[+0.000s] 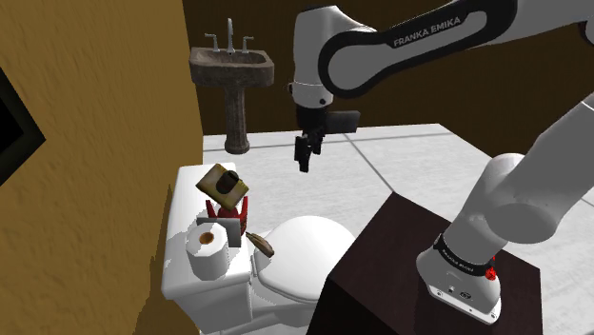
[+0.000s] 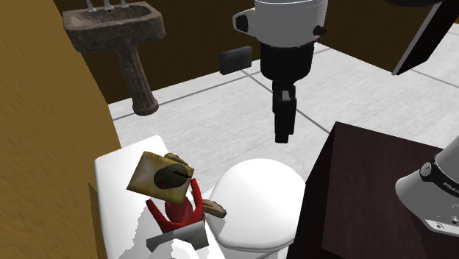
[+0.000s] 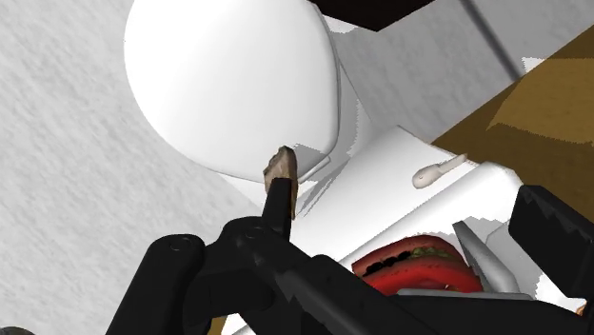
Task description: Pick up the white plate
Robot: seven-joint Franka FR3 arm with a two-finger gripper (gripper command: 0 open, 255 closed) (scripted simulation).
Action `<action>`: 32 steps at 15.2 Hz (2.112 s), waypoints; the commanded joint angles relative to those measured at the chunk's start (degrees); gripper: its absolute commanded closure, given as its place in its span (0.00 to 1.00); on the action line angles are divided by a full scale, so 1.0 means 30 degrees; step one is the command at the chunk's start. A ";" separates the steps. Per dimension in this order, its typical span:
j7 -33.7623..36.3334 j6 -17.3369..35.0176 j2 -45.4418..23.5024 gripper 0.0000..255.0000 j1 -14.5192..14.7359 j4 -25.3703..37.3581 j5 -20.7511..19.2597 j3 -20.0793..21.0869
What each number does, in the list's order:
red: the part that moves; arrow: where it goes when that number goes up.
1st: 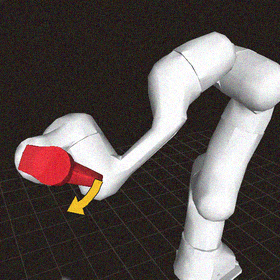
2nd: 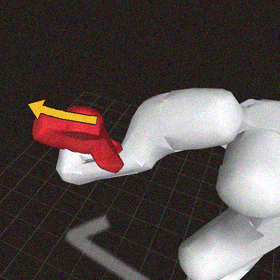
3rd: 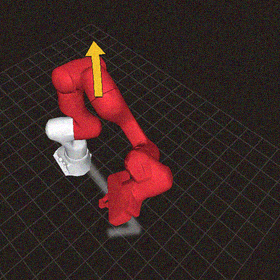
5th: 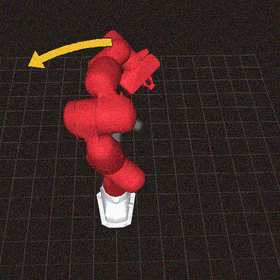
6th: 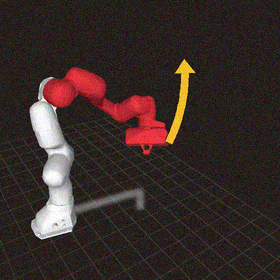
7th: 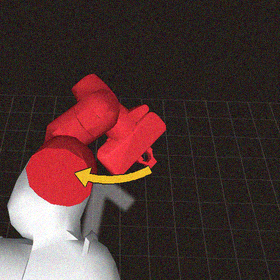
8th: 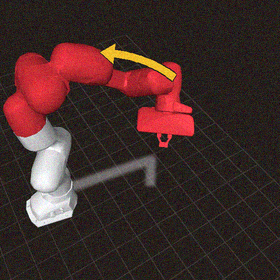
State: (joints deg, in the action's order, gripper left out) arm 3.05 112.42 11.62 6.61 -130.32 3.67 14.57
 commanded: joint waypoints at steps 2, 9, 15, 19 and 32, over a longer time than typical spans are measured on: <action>0.0907 0.0761 -0.2070 0.00 0.0368 0.1134 -0.0569 0.0740; 0.2982 0.1832 -0.7139 0.00 0.1508 0.4430 -0.2677 0.1749; 0.4461 0.1833 -1.1601 0.00 0.3090 0.8131 -0.4646 0.1868; 0.4887 0.1818 -1.3447 0.00 0.3839 0.9712 -0.5347 0.1733; 0.5163 0.3037 -1.4444 1.00 0.4005 0.9438 -0.5749 0.1495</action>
State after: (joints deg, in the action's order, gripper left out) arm 18.53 121.51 -31.61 18.66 -101.95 -13.53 19.13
